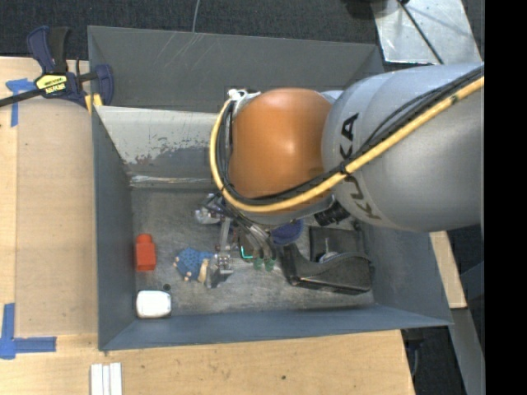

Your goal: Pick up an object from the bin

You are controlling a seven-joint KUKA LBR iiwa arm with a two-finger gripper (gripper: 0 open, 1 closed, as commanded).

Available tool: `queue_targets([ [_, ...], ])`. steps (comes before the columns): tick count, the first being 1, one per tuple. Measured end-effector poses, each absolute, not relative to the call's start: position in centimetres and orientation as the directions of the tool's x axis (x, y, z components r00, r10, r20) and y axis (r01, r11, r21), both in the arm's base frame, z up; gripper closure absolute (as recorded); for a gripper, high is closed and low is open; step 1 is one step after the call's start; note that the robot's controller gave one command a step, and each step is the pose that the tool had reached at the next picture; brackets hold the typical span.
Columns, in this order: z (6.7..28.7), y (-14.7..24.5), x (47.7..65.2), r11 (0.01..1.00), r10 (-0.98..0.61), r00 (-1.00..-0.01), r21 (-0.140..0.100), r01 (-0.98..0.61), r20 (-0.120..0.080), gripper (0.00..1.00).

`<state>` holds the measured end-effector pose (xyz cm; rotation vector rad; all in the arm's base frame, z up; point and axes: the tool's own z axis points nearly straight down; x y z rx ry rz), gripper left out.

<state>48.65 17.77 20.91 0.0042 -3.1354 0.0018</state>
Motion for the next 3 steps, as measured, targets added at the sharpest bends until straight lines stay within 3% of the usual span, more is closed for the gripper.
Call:
queue_targets([
  [1,7.7,14.6,49.8,0.978,-0.207,-0.978,0.001,-0.207,-0.003,0.0],
  [2,8.0,14.7,50.0,0.978,-0.206,-0.978,0.001,-0.206,-0.009,1.0],
  [3,24.5,15.7,50.2,0.981,-0.193,-0.981,0.001,-0.193,-0.011,1.0],
])
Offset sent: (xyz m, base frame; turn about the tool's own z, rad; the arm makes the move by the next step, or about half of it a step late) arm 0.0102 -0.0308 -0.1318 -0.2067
